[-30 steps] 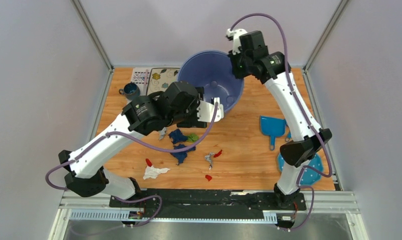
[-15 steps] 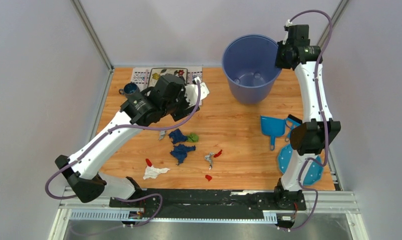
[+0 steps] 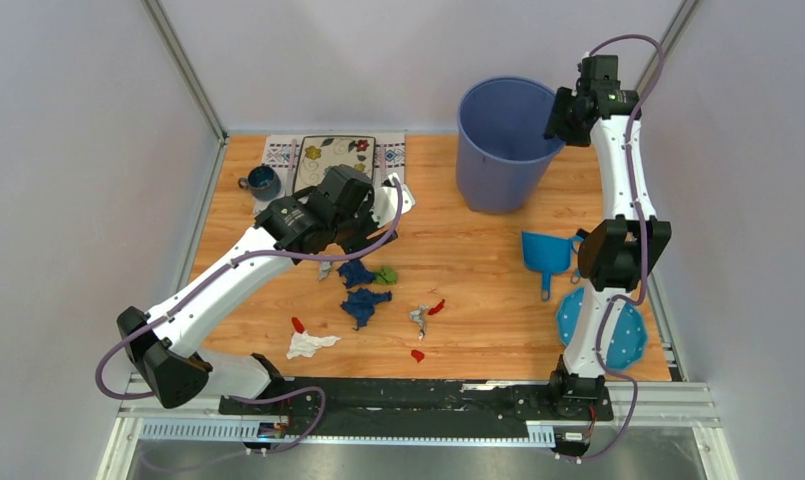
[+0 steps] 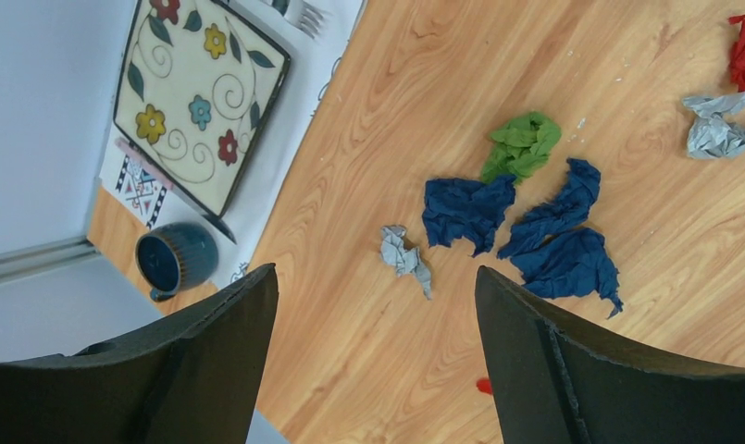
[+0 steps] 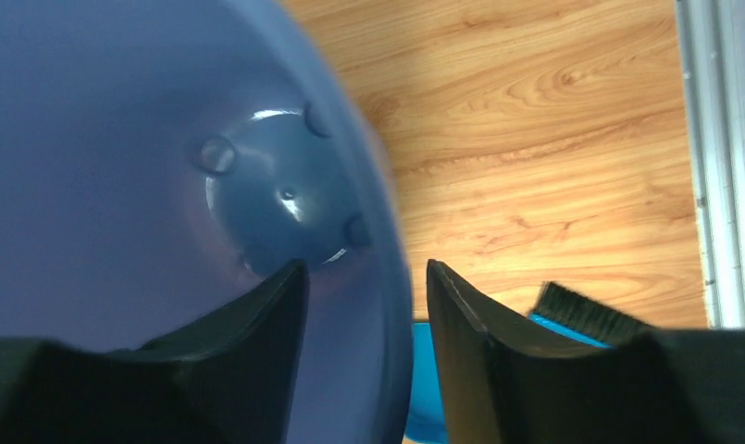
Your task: Sweep away the paper scraps from the table
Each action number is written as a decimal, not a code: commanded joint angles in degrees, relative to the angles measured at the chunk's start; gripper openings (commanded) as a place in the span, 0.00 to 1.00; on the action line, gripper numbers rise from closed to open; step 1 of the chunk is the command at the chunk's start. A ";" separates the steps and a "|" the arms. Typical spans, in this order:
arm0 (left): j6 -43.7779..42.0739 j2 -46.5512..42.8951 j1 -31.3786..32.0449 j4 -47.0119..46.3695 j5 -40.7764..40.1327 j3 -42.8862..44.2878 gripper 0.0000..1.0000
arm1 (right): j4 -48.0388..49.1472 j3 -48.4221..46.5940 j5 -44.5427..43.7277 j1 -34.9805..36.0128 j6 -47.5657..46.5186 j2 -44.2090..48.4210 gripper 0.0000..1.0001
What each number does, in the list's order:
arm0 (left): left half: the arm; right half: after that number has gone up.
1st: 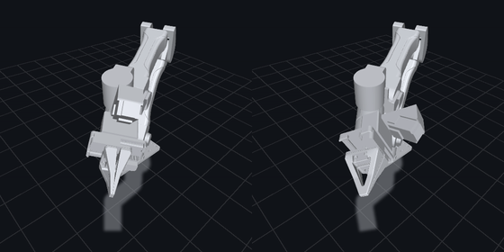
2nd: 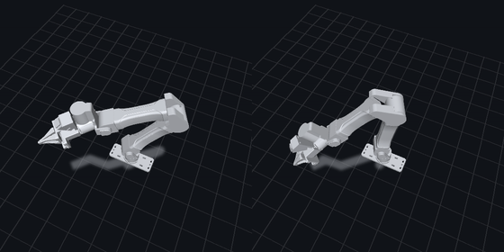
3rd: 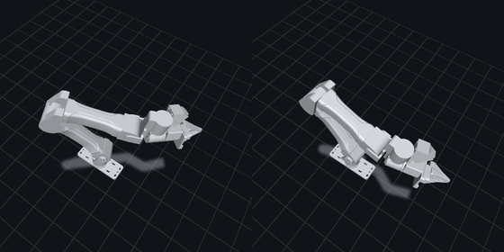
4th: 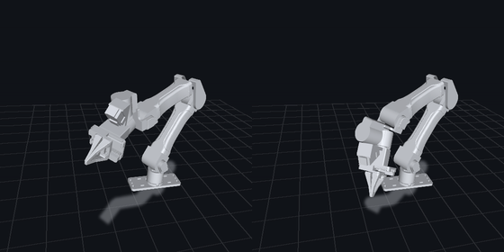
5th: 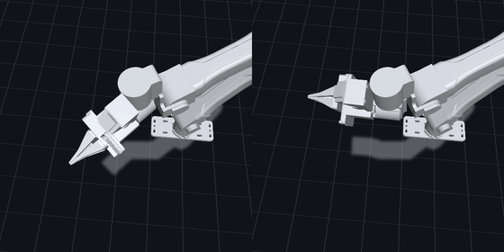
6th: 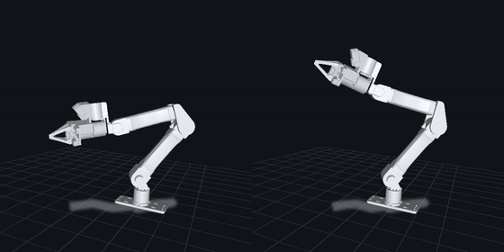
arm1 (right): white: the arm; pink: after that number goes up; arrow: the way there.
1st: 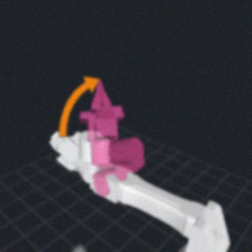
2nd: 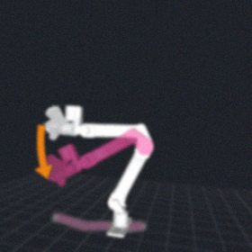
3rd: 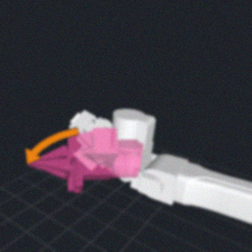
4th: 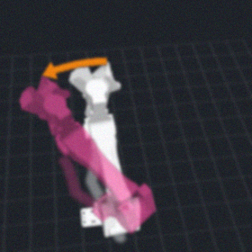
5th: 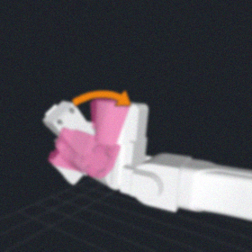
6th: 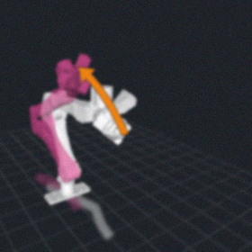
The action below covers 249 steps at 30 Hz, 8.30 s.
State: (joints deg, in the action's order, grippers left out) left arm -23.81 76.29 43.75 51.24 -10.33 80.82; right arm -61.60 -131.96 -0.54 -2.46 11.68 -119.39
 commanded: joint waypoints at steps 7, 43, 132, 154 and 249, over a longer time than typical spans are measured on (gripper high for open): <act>1.40 -0.79 -0.33 -0.97 1.63 1.54 0.86 | 4.29 -5.59 0.80 -0.27 -0.16 6.09 0.98; 6.94 -3.07 -4.99 -13.01 -0.66 -20.08 0.86 | 22.84 67.90 -8.70 13.09 0.36 28.90 0.57; 4.56 -5.80 -8.59 -9.32 2.50 -18.94 0.86 | 28.90 70.11 -11.26 -17.05 14.00 32.48 0.92; 3.07 -1.06 -8.59 -3.08 -1.27 -12.96 0.84 | 26.10 55.58 -1.57 -17.75 -0.08 11.47 0.73; -55.05 -42.90 -8.59 3.78 45.92 -28.08 0.85 | 30.48 42.93 47.29 61.17 4.05 27.02 0.00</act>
State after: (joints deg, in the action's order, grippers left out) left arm -76.77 32.82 35.31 60.01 32.10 53.47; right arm -35.00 -85.67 44.07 58.22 13.47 -91.07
